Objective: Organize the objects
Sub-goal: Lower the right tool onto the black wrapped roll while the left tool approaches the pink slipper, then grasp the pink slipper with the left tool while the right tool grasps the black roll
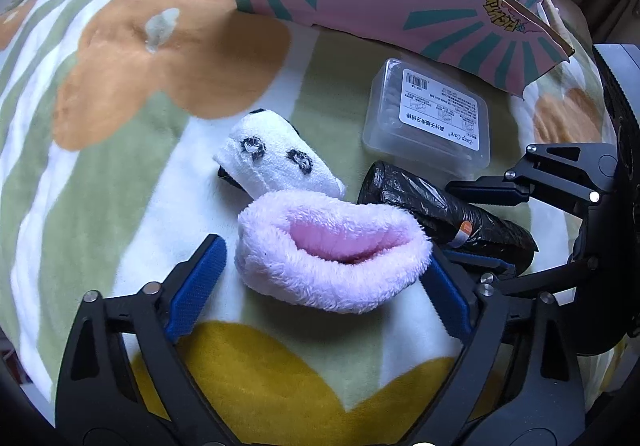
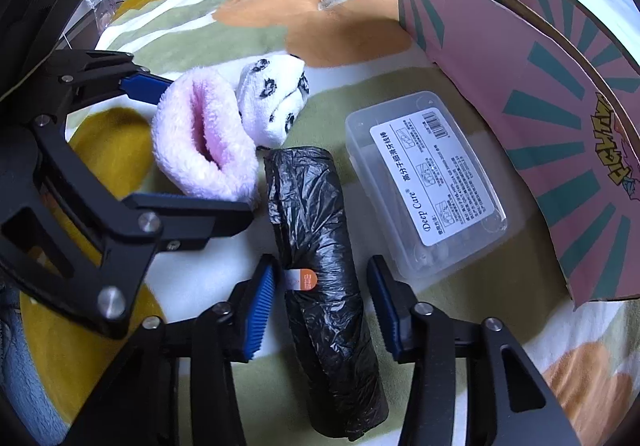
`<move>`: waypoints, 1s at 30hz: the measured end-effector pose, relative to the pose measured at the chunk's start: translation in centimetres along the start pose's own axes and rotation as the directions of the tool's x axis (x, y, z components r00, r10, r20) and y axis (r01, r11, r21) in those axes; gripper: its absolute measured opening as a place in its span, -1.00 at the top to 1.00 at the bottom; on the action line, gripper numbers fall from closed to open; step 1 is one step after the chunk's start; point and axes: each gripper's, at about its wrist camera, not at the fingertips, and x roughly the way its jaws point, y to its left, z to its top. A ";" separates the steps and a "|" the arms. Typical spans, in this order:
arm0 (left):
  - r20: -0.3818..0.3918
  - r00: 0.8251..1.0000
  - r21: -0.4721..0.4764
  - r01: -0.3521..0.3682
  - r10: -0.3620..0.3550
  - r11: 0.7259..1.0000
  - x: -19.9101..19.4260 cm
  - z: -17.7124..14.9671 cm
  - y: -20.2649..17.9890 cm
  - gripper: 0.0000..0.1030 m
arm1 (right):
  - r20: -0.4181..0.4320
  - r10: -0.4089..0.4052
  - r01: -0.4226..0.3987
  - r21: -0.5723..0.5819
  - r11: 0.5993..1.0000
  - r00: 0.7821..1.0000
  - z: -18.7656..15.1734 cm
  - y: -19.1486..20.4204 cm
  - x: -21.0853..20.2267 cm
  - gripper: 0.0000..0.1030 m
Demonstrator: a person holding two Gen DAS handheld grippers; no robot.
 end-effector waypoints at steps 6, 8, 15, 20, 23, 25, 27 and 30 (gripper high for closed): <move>-0.024 1.000 0.073 -0.006 0.008 0.997 0.1 -0.1 -0.8 -0.24 | -0.008 -0.009 0.009 -0.005 1.000 1.000 0.2 0.1 -0.1 0.40; -0.027 1.000 0.070 0.008 -0.006 0.997 0.0 0.1 -0.7 -0.14 | -0.012 -0.011 0.011 0.002 1.000 1.000 0.3 0.0 -0.2 0.42; -0.027 0.999 0.074 0.046 -0.045 0.996 -1.3 1.1 -0.1 -0.04 | -0.011 -0.029 0.030 0.043 0.999 1.000 1.2 0.2 -1.3 0.44; -0.007 0.998 0.095 0.069 -0.068 0.993 -3.1 2.1 0.4 -0.04 | -0.004 -0.051 0.051 0.072 0.996 0.999 2.1 0.7 -2.9 0.45; 0.007 0.997 0.107 0.081 -0.082 0.991 -4.6 2.6 1.4 -0.04 | 0.002 -0.071 0.070 0.109 0.992 0.998 2.6 1.2 -4.0 0.45; 0.013 0.996 0.116 0.090 -0.092 0.989 -5.7 3.0 1.6 -0.04 | 0.004 -0.088 0.087 0.140 0.986 0.996 3.2 1.3 -4.9 0.45; 0.025 0.994 0.128 0.099 -0.103 0.987 -6.6 3.7 1.9 -0.04 | 0.004 -0.118 0.115 0.184 0.976 0.993 2.8 1.5 -6.1 0.45; 0.038 0.992 0.154 0.110 -0.117 0.982 -8.1 5.1 2.5 -0.04 | 0.012 -0.146 0.136 0.297 0.945 0.989 3.9 1.5 -7.7 0.45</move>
